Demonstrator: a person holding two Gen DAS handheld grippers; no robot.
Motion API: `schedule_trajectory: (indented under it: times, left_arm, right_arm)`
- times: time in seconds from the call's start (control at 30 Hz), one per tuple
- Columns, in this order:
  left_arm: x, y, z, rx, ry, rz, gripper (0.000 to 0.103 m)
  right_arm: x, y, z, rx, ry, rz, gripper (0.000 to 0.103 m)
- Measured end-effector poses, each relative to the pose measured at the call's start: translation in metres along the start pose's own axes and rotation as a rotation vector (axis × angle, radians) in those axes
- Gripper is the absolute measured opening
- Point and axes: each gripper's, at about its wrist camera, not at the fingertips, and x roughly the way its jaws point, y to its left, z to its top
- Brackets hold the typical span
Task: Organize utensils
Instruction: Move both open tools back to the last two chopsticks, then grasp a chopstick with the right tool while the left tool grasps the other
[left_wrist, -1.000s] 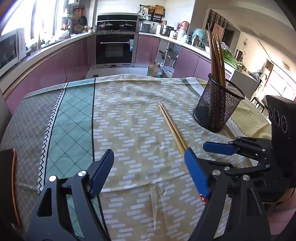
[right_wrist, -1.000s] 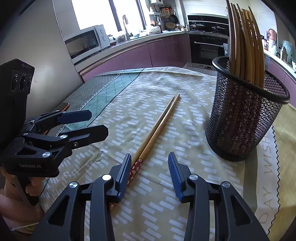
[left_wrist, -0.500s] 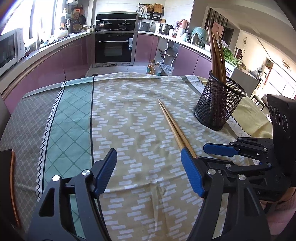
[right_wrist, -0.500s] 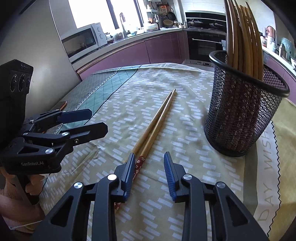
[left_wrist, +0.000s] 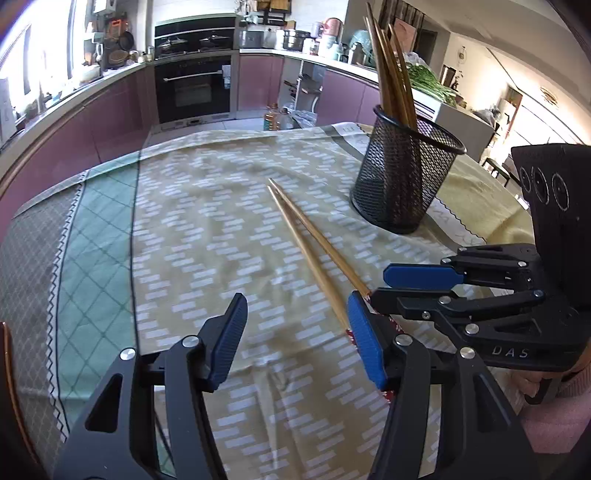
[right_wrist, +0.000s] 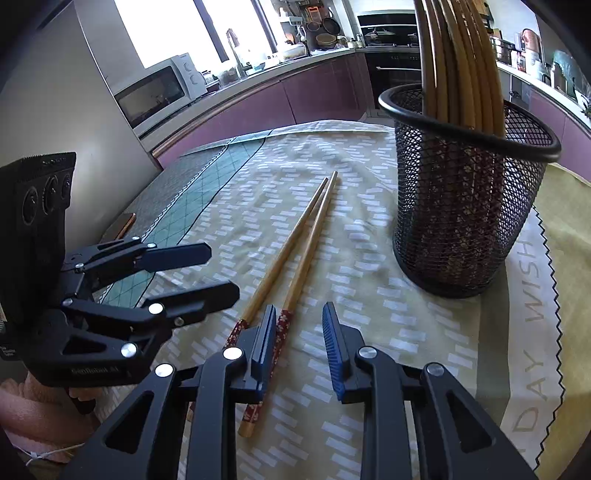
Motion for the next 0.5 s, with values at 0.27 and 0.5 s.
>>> schedule_trajectory:
  times: [0.27,0.5]
  left_arm:
    - [0.015,-0.01,0.001,0.032,0.045,-0.012,0.044]
    - [0.015,-0.006,0.002,0.005,0.051,-0.01,0.032]
  right_arm:
    - [-0.001,-0.005,-0.001,0.009,0.004,0.015,0.023]
    - [0.0,-0.007,0.004,0.001,0.003,-0.006,0.023]
